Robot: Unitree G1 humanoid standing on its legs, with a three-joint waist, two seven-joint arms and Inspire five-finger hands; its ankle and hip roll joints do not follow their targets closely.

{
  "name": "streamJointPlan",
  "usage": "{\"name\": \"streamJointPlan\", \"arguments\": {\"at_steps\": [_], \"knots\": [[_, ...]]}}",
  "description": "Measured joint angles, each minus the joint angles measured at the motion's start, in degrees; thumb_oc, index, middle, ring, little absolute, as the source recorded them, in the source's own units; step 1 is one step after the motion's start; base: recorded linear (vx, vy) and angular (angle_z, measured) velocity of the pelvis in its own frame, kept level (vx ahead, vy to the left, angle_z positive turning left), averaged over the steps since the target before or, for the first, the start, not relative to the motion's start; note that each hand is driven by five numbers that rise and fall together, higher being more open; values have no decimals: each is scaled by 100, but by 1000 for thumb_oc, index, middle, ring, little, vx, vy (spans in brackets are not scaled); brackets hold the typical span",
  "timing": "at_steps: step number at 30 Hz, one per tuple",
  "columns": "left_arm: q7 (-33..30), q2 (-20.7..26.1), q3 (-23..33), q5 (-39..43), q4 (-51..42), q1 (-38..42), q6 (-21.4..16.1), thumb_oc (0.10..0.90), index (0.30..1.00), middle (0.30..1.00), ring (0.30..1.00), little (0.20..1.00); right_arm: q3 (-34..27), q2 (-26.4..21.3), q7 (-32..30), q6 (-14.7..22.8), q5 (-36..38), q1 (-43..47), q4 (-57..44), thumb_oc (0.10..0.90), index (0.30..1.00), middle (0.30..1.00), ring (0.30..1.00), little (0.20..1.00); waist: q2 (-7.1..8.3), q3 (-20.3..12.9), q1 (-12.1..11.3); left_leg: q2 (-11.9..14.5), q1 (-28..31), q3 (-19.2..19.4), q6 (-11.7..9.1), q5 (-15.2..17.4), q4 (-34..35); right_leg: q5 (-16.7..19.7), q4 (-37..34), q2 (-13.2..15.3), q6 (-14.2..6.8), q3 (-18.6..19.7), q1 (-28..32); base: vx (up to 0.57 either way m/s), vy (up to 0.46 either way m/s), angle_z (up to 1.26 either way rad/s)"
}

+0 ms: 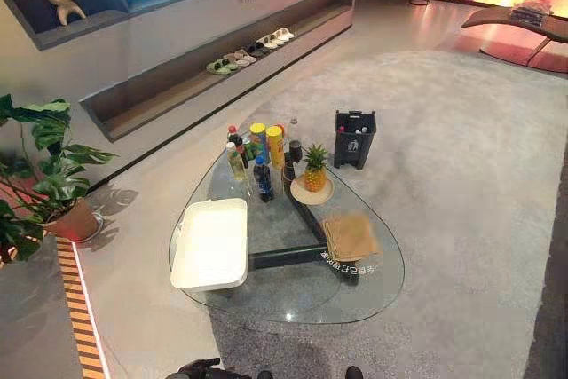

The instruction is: Wipe the table with a cloth and put it in the basket.

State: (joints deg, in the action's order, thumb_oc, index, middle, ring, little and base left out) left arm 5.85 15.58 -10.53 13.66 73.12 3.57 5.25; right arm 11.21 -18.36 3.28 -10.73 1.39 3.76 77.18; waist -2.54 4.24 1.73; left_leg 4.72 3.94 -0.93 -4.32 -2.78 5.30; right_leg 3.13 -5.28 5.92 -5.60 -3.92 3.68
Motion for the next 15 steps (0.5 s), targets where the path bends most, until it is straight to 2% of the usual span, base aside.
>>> {"name": "streamJointPlan", "arguments": {"at_steps": [15], "knots": [[16, 0, -1, 1, 1, -19, 48, 800, 900, 900, 900, 900, 1, 0, 0, -1, -2, -2, 6, 800, 900, 900, 900, 900, -12, -63, -3, 23, 9, 17, 0, -1, 0, 2, 0, -3, 5, 0, 3, 14, 9, -4]]}}
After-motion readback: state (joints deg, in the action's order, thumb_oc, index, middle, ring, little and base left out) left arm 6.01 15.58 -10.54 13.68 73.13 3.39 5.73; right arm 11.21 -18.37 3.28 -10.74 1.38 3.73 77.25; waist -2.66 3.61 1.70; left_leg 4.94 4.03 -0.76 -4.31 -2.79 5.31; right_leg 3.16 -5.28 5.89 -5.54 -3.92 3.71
